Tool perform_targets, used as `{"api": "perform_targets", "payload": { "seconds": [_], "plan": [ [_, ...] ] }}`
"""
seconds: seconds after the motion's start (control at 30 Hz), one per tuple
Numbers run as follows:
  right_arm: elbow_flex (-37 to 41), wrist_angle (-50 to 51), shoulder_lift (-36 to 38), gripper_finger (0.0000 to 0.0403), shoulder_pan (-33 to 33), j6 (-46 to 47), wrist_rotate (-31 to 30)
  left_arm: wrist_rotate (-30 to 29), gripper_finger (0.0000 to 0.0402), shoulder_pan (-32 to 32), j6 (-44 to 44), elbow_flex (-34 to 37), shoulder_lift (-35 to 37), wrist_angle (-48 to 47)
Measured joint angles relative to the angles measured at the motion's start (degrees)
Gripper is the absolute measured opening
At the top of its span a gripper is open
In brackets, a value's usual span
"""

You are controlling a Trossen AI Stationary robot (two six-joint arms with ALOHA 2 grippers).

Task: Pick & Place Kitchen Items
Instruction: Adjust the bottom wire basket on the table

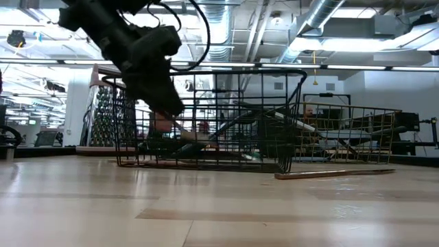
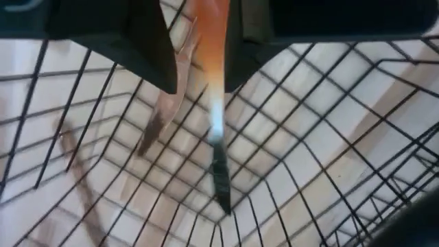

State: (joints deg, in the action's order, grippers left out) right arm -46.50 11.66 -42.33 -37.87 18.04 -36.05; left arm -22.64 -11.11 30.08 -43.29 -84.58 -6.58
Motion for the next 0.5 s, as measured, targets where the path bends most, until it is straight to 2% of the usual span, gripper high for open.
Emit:
{"api": "perform_targets", "payload": {
  "seconds": [0.17,0.3,0.4,0.5],
  "plan": [
    [0.0,1.4,-0.4,0.001,0.0,0.3,0.0,0.1,0.0145,0.0,0.4,0.0,1.7,2.7],
    [0.0,4.9,-0.4,0.003,0.0,1.4,0.0,0.3,0.0178,-0.3,0.4,-0.6,6.9,3.4],
    [0.0,12.4,-0.4,0.0042,0.0,5.3,0.2,3.0,0.0184,-1.6,0.4,-2.1,12.6,3.6],
    [0.0,22.1,-1.6,0.0042,0.0,13.5,2.5,4.0,0.0168,-5.7,0.4,-3.6,17.8,4.0]
  ]
}}
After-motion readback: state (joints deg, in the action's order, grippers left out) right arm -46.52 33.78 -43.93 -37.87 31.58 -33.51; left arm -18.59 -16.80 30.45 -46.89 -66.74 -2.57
